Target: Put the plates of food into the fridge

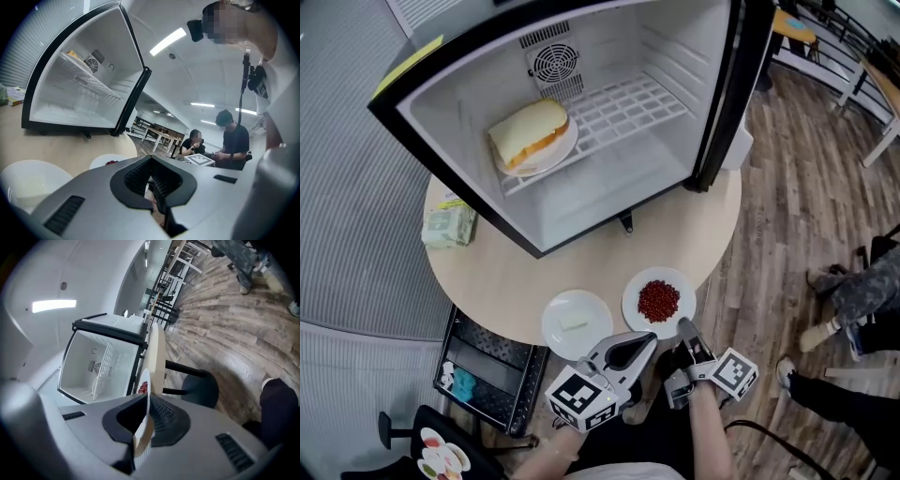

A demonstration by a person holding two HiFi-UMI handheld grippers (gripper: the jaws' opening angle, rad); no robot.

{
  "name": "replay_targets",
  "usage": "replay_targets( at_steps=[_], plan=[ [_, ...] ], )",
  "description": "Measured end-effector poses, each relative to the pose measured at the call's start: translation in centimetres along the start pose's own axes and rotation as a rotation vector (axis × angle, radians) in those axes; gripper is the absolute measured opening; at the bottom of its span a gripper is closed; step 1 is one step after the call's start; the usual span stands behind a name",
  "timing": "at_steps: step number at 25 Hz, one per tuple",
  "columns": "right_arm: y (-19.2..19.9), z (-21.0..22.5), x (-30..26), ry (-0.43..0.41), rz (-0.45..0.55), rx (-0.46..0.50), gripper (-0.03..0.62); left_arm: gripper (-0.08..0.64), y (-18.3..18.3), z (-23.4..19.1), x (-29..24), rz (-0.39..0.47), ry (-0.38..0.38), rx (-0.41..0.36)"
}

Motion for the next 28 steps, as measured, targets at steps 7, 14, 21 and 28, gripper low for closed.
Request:
replay_targets(
  at_steps=[7, 14, 21, 28],
  plan=[
    [-0.8, -0.7, -0.1, 0.02, -0.018, -0.061, 0.018, 0.005, -0.9, 0.1, -0.2, 0.008, -0.027, 0.014],
    [-2.0, -1.6, 0.1, 0.015, -0.001, -0.164, 0.018, 0.003, -2.7, 0.1, -1.0, 0.025, -0.047, -0.002],
    [-4.4, -4.7, -0.1, 0.026, -0.014, -0.139, 0.018, 0.005, -5.3, 0.3, -1.8, 0.047, -0.076, 0.0],
    [-6.9, -8.9, -1.0, 0.025, -0.032, -0.137, 0.018, 0.005, -8.7, 0.2, -2.4, 0.075, -0.132, -0.001]
  ],
)
Point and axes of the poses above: the fingertips, and each gripper's own axes: x backward along the fingers, z to its right, y out of its underside, the point moved 9 cm from there along x, backward along the fingers, and after that the axes turned 8 degrees about -x, right-handed, at the moved point
